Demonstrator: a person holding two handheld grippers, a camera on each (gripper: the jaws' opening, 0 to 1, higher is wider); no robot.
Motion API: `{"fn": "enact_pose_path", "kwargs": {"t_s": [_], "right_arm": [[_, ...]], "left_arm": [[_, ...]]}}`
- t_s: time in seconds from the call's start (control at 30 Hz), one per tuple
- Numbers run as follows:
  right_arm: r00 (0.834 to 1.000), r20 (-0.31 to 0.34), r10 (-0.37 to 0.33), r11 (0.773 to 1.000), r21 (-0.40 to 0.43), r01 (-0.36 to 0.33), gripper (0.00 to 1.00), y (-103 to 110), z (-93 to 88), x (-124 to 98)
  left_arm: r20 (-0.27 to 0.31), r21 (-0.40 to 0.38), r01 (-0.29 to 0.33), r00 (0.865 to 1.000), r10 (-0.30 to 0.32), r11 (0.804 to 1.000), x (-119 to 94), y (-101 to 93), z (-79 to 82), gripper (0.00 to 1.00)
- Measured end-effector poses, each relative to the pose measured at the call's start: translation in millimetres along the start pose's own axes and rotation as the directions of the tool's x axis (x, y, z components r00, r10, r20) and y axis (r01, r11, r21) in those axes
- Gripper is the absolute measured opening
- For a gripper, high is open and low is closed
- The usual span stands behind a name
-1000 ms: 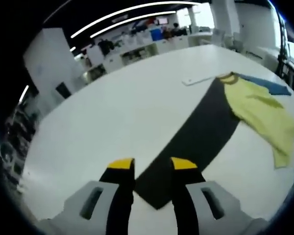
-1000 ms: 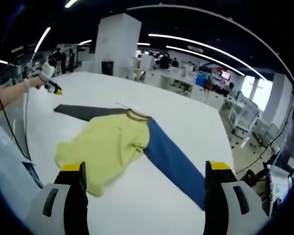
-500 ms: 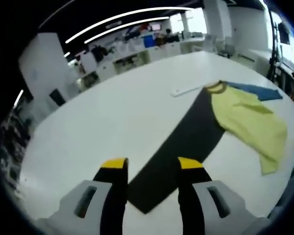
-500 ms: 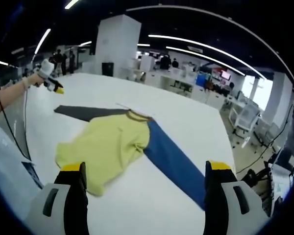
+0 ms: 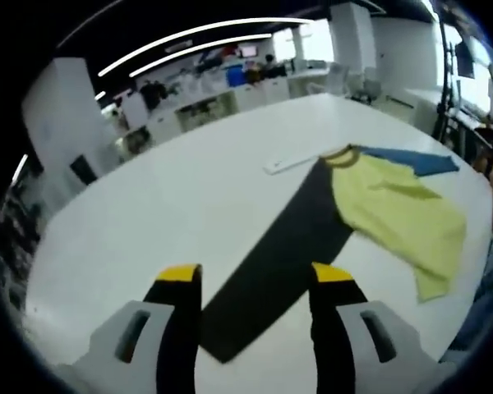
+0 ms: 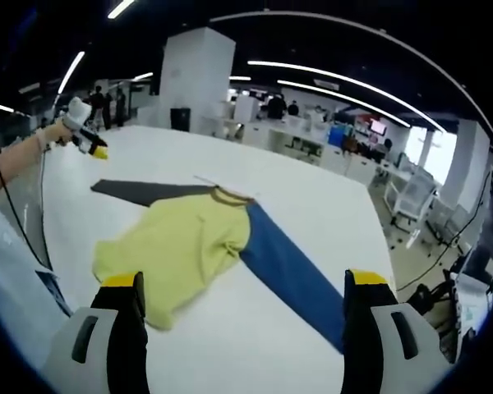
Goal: Fold the garment on the visible template until the final outline fits inside the template.
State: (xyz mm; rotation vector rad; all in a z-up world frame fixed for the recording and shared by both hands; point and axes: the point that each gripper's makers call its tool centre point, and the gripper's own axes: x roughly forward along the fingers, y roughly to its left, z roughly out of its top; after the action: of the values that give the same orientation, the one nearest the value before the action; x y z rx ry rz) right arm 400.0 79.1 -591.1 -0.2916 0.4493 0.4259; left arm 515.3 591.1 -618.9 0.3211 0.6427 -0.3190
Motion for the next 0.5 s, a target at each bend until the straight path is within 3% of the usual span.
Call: {"fn": "enact_pose_path", "kwargs": {"t_s": [0.5], "right_arm": [[1.000,0.007,0.019,1.000,-0.004,-0.019,1.00,3.2,-0.6,-2.7]], "left_arm": [[-0.031,0.028,0.040,0.999,-0.039,0.999,-12.1,-22.1,-5.1,0.60]]}}
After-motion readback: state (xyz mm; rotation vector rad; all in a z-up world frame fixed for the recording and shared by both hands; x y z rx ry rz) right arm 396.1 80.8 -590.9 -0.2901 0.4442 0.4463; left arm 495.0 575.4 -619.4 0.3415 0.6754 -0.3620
